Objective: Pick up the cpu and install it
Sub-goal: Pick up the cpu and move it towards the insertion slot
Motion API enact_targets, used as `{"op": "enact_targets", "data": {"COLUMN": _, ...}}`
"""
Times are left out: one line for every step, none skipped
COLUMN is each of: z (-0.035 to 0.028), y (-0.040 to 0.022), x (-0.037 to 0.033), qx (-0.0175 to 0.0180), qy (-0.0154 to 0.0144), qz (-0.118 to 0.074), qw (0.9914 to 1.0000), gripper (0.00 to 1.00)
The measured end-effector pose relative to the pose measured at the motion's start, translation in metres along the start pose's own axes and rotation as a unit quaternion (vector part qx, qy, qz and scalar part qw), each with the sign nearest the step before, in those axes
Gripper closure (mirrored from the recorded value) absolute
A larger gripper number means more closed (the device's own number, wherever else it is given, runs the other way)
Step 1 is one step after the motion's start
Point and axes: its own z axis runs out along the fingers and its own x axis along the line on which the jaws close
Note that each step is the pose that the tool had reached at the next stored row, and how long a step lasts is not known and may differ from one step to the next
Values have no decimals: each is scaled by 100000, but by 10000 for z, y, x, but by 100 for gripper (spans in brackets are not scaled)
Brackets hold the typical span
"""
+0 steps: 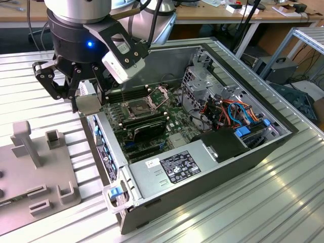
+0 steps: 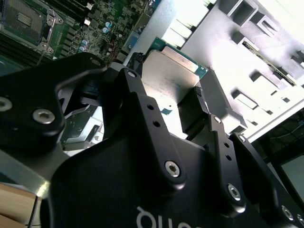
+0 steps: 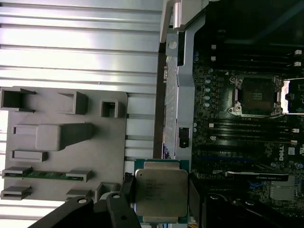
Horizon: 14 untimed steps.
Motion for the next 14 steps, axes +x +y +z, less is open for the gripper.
{"op": "enact_targets", "data": {"z": 0, "y": 0, "x": -4, "qx": 3, "qy": 3, "qz": -6, "qw": 100000, "gripper": 45}}
{"op": "enact_targets", "data": {"z": 0, "y": 0, "x": -9, "qx": 5, "qy": 6, "qz": -7, "qw": 100000, "gripper": 45}}
{"op": "enact_targets", "data": {"z": 0, "y": -1, "x": -16, "qx": 6, "qy": 5, "qz": 2, "qw": 100000, "gripper": 45}}
{"op": "enact_targets", "data": {"z": 0, "y": -1, "x": -24, "qx": 8, "qy": 8, "qz": 4, "qw": 100000, "gripper": 45}}
{"op": "enact_targets", "data": {"z": 0, "y": -2, "x": -35, "qx": 8, "qy": 7, "qz": -1, "qw": 100000, "gripper": 45}}
{"op": "enact_targets", "data": {"z": 0, "y": -3, "x": -58, "qx": 6, "qy": 6, "qz": 2, "qw": 100000, "gripper": 45}}
{"op": "enact_targets", "data": {"z": 0, "y": -3, "x": -72, "qx": 4, "qy": 3, "qz": 2, "qw": 100000, "gripper": 45}}
{"op": "enact_targets", "data": {"z": 0, "y": -4, "x": -89, "qx": 6, "qy": 3, "qz": 0, "qw": 100000, "gripper": 45}}
{"op": "enact_targets", "data": {"z": 0, "y": -5, "x": -106, "qx": 5, "qy": 6, "qz": -2, "qw": 100000, "gripper": 45}}
{"op": "enact_targets", "data": {"z": 0, "y": -6, "x": -123, "qx": 5, "qy": 4, "qz": 1, "qw": 100000, "gripper": 45}}
{"op": "enact_targets", "data": {"z": 0, "y": -6, "x": -146, "qx": 8, "qy": 6, "qz": 6, "qw": 100000, "gripper": 45}}
{"op": "enact_targets", "data": {"z": 0, "y": -7, "x": -162, "qx": 6, "qy": 5, "qz": 6, "qw": 100000, "gripper": 45}}
{"op": "enact_targets", "data": {"z": 0, "y": -8, "x": -190, "qx": 2, "qy": 1, "qz": 4, "qw": 100000, "gripper": 45}}
{"op": "enact_targets", "data": {"z": 0, "y": -9, "x": -206, "qx": 3, "qy": 0, "qz": 4, "qw": 100000, "gripper": 45}}
